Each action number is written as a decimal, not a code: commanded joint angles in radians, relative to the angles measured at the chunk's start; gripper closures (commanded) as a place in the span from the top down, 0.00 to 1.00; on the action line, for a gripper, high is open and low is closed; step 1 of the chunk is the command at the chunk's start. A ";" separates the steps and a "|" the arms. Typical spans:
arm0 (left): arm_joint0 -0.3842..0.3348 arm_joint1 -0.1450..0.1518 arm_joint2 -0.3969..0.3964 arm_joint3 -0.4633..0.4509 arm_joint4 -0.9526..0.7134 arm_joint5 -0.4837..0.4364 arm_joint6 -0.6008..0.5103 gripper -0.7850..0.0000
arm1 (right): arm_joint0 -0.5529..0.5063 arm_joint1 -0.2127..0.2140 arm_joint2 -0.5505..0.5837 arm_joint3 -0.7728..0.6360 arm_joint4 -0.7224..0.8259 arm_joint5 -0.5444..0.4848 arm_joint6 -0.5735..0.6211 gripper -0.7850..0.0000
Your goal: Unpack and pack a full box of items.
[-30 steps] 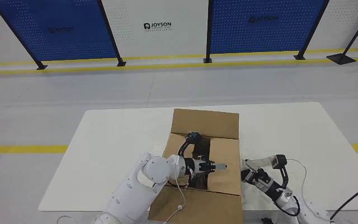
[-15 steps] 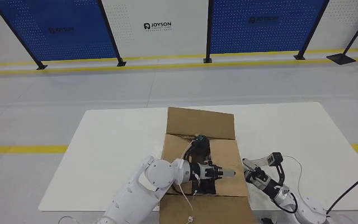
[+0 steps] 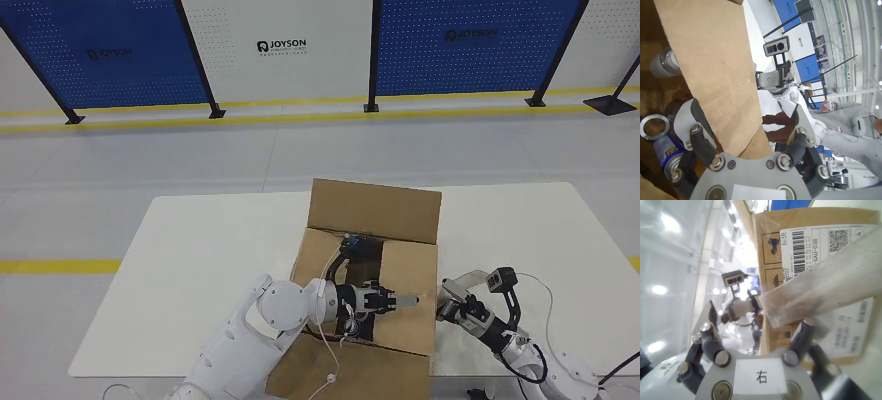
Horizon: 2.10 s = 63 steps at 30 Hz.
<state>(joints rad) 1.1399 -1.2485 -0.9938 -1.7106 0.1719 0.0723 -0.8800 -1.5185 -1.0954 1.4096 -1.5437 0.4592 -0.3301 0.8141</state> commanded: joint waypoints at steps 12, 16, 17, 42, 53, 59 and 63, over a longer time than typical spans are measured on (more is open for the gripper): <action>0.010 -0.002 -0.011 0.019 -0.135 -0.015 0.022 1.00 | 0.024 0.004 -0.018 0.008 -0.040 0.117 0.016 1.00; 0.008 -0.003 -0.015 0.033 -0.177 -0.014 0.027 1.00 | 0.039 0.002 -0.026 0.021 -0.037 0.131 0.014 1.00; 0.007 -0.004 -0.017 0.037 -0.189 -0.014 0.030 1.00 | 0.042 0.002 -0.028 0.022 -0.033 0.134 0.012 1.00; -0.221 -0.053 0.139 0.196 -0.197 -0.111 0.070 1.00 | -0.109 0.030 0.240 -0.134 0.099 0.109 -0.018 1.00; -0.392 -0.132 0.337 0.389 -0.106 -0.196 0.100 1.00 | -0.237 0.035 0.412 -0.166 0.179 0.073 -0.041 1.00; -0.419 -0.170 0.391 0.465 -0.138 -0.219 0.116 1.00 | -0.248 0.042 0.479 -0.161 0.149 0.089 -0.013 1.00; -0.437 -0.182 0.394 0.491 -0.132 -0.223 0.130 1.00 | -0.243 0.044 0.501 -0.166 0.153 0.099 -0.001 1.00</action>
<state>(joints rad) 0.7066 -1.4292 -0.5969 -1.2234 0.0380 -0.1507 -0.7549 -1.7628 -1.0513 1.9082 -1.7078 0.6117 -0.2331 0.8105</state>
